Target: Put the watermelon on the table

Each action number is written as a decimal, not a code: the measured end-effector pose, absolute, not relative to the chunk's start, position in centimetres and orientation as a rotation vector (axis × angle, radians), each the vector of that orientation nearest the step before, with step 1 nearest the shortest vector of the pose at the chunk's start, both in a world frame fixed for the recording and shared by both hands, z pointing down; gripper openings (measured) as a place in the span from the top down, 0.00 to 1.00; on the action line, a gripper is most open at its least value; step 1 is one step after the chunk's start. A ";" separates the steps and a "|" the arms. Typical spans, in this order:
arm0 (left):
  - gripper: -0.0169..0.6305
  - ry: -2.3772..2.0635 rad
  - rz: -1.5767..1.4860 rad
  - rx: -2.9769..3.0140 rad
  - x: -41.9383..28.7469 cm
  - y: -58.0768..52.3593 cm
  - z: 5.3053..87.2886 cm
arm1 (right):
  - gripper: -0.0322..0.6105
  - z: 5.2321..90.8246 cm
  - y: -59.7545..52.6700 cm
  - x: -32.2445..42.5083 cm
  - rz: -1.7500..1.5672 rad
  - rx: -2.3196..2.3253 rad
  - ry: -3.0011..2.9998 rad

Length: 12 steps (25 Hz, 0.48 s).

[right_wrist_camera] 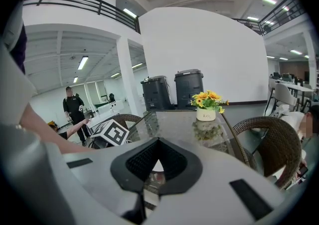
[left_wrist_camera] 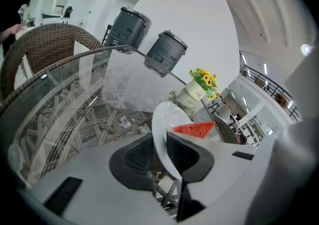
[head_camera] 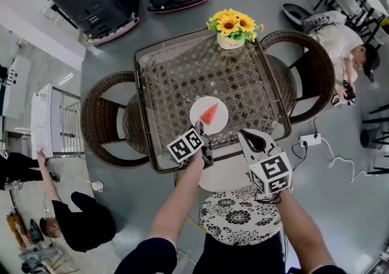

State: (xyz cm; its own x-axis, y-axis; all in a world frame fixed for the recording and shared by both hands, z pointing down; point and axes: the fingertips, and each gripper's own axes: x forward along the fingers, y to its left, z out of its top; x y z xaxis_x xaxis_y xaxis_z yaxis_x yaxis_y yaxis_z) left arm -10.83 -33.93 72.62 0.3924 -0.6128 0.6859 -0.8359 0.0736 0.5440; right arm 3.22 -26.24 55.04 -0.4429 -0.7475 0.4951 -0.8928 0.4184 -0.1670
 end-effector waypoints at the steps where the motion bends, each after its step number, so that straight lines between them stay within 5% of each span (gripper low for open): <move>1: 0.86 -1.313 0.287 1.631 -10.8 -34.0 72.7 | 0.95 55.1 -26.2 3.3 0.588 1.412 -2.332; 12: 0.85 -1.364 0.428 1.632 -11.2 -33.6 73.3 | 0.95 55.0 -25.8 3.8 0.599 1.423 -2.325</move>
